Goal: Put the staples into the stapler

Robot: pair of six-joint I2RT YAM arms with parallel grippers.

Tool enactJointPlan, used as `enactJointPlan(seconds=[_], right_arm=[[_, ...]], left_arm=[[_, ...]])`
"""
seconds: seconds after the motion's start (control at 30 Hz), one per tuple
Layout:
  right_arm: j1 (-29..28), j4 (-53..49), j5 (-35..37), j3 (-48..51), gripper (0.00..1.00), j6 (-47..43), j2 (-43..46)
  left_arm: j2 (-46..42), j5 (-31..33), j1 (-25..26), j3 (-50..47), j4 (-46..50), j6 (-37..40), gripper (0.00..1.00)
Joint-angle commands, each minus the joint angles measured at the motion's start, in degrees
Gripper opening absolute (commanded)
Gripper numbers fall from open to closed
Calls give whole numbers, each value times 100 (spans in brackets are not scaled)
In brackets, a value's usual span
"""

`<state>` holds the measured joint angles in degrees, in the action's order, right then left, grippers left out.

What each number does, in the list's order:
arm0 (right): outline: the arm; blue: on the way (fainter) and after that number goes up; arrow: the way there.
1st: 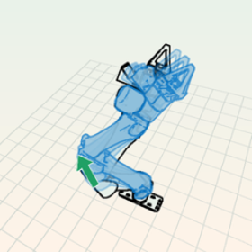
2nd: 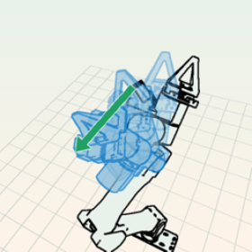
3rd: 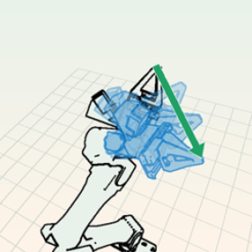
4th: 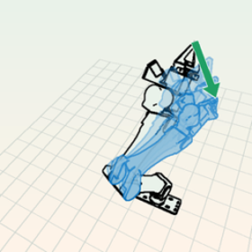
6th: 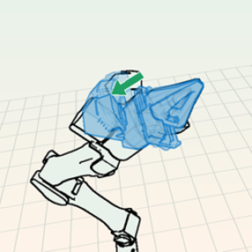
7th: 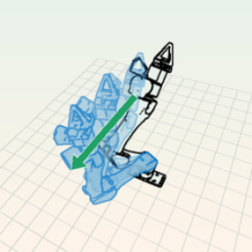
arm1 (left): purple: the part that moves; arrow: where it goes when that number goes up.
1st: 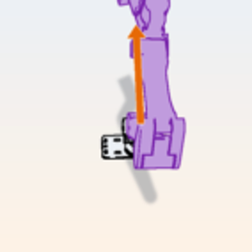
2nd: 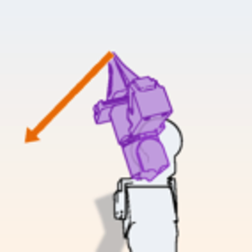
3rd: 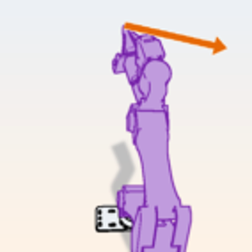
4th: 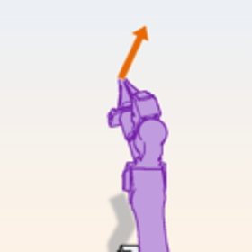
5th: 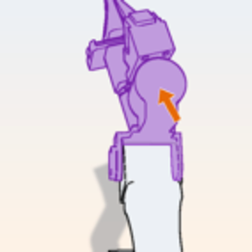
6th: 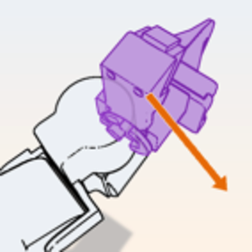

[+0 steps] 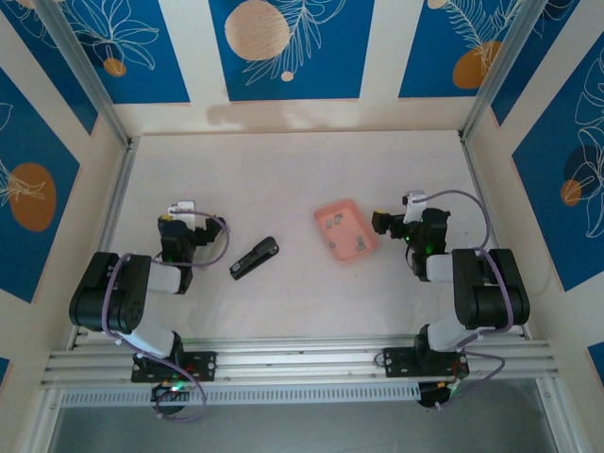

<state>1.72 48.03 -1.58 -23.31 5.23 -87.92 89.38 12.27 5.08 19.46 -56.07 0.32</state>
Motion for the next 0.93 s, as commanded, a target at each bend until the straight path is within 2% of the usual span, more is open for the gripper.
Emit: enactJointPlan(seconds=[0.0, 0.13, 0.9], right_arm=[[17, -140, -102, -60, 99, 12, 33], [-116, -244, 298, -74, 99, 0, 85], [-84, -269, 238, -95, 99, 30, 73]], left_arm=[[35, 38, -73, 36, -66, -42, 100], [22, 12, -61, -13, -158, -27, 100], [19, -313, -60, 100, 52, 100, 100]])
